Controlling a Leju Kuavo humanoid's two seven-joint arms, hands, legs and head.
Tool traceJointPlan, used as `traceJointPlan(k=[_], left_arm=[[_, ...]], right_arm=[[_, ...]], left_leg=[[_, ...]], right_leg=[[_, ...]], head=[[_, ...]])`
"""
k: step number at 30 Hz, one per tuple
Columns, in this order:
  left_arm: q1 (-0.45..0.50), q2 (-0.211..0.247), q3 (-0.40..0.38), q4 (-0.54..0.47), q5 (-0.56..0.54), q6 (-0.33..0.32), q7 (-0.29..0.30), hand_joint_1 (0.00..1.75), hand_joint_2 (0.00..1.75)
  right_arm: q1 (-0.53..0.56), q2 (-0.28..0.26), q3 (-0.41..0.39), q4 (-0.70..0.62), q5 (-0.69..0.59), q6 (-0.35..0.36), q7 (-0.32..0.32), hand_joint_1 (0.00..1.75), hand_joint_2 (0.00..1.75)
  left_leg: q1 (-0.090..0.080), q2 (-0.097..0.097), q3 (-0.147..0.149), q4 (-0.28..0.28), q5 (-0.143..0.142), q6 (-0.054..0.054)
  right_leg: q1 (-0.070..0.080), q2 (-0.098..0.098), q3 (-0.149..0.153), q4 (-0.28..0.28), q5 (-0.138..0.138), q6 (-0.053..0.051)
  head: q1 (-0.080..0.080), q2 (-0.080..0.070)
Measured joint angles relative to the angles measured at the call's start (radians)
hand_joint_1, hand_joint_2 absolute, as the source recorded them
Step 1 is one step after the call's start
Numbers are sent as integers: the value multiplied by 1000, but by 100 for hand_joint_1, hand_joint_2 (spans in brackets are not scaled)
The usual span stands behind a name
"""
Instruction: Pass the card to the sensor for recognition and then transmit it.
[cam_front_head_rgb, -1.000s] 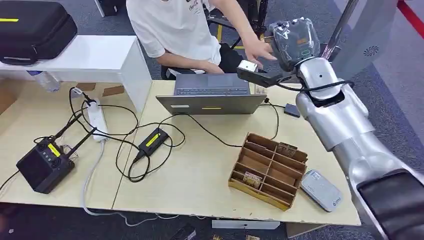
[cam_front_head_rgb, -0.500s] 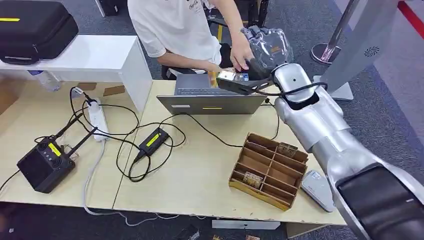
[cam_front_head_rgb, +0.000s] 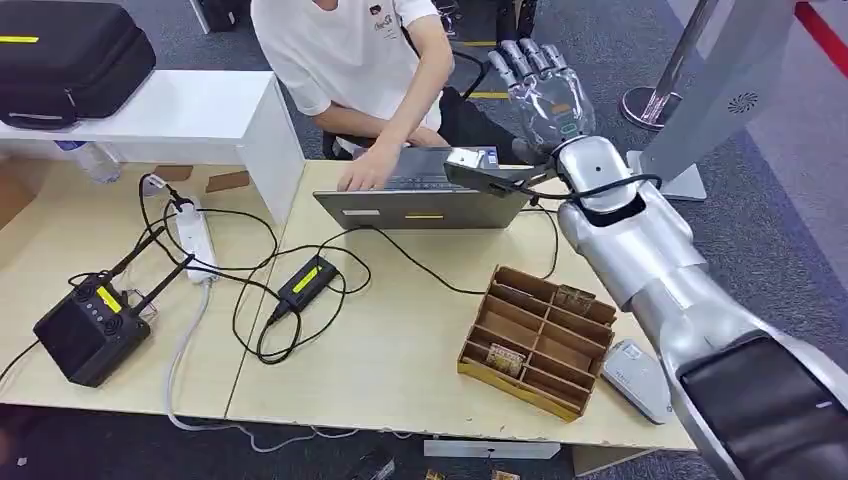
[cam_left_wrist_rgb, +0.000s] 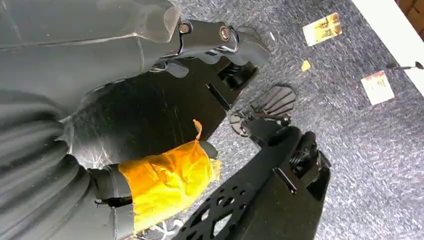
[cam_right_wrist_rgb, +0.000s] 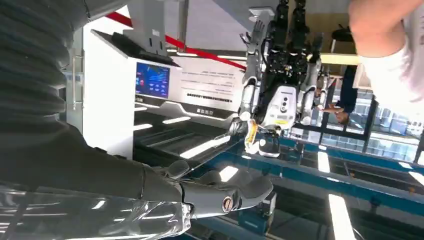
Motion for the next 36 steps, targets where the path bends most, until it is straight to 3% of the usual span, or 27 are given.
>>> traceJointPlan(k=[9,15,28,33,36], left_arm=[[11,3,0,0,19,17,-8,0,175],[25,10,0,0,47,31,-23,0,175],[53,24,3,0,94,50,-45,0,175],[61,29,10,0,112,53,-49,0,175],[64,30,10,0,121,54,-51,0,175]], right_arm=[[34,-114,-33,-4,-36,-32,-33,0,175],[21,-241,-66,1,-35,-16,-27,0,175],[-154,-640,-90,119,80,133,18,0,175],[-153,-809,-92,158,94,185,65,0,175],[-97,-910,-125,179,79,190,87,0,175]], left_leg=[[0,0,0,1,0,0],[0,-3,-1,2,0,0],[-1,-8,-6,6,-1,2],[-1,-8,-6,6,-2,3],[0,-9,-6,6,-3,5]], right_leg=[[0,0,0,-1,0,0],[0,-3,0,-1,0,0],[-1,-8,-1,-2,0,1],[-1,-8,-1,-3,0,2],[0,-10,0,-4,-1,3]], head=[[0,0],[0,0],[0,0],[-1,0],[0,0]])
